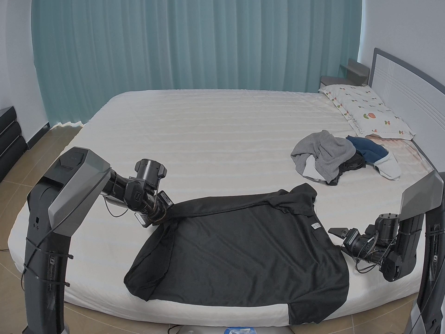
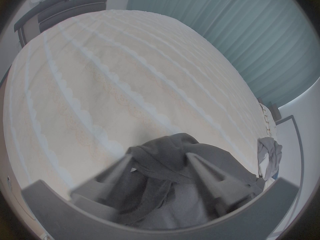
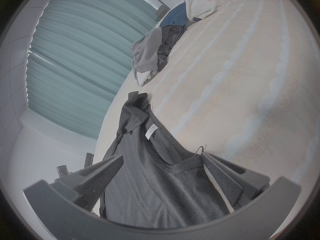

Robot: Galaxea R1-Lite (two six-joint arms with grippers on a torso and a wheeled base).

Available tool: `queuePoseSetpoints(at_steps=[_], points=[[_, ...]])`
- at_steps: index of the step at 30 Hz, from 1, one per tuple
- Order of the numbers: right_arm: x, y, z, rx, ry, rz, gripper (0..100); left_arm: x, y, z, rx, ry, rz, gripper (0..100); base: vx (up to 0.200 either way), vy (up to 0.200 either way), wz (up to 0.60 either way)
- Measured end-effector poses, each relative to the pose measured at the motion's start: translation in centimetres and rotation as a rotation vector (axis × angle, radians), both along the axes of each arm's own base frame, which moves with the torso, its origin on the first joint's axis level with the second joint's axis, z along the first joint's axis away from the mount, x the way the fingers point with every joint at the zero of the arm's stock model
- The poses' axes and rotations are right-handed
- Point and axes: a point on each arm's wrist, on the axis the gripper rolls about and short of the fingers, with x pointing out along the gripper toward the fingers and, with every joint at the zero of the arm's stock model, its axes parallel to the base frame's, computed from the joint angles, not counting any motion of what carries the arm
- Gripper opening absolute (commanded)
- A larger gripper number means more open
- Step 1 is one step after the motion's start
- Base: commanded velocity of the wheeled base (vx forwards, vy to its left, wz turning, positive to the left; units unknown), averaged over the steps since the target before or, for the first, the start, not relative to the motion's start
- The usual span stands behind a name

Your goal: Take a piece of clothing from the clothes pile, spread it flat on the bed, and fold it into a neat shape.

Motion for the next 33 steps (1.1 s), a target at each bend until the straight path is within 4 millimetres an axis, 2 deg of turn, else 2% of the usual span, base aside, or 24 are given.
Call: queuePoseSetpoints(at_steps=[8,14,20,26,27,33], points=[[0.0,0.0,0.0,-0.001,0.001,0.002,100,1.6,0.0,0.6,-0.006,-0.075,0.054,0,0.0,0.0,0.0],[0.0,0.2,-0.1,-0.001,0.002,0.005,100,3.9,1.0,1.3,-0.048,-0.24,0.165,0,0.0,0.0,0.0],[0.0,0.4,-0.1,-0.003,0.004,0.009,100,5.7,2.0,0.3,-0.05,-0.318,0.219,0,0.0,0.0,0.0],[-0.1,0.4,-0.2,-0.005,0.006,0.011,100,6.2,2.5,-0.8,-0.042,-0.309,0.23,0,0.0,0.0,0.0],[-0.1,0.4,-0.2,-0.006,0.007,0.011,100,6.2,2.6,-1.0,-0.041,-0.308,0.233,100,0.0,0.0,0.0],[-0.1,0.4,-0.2,-0.008,0.008,0.013,100,6.4,3.2,-1.3,-0.034,-0.307,0.251,100,0.0,0.0,0.0]])
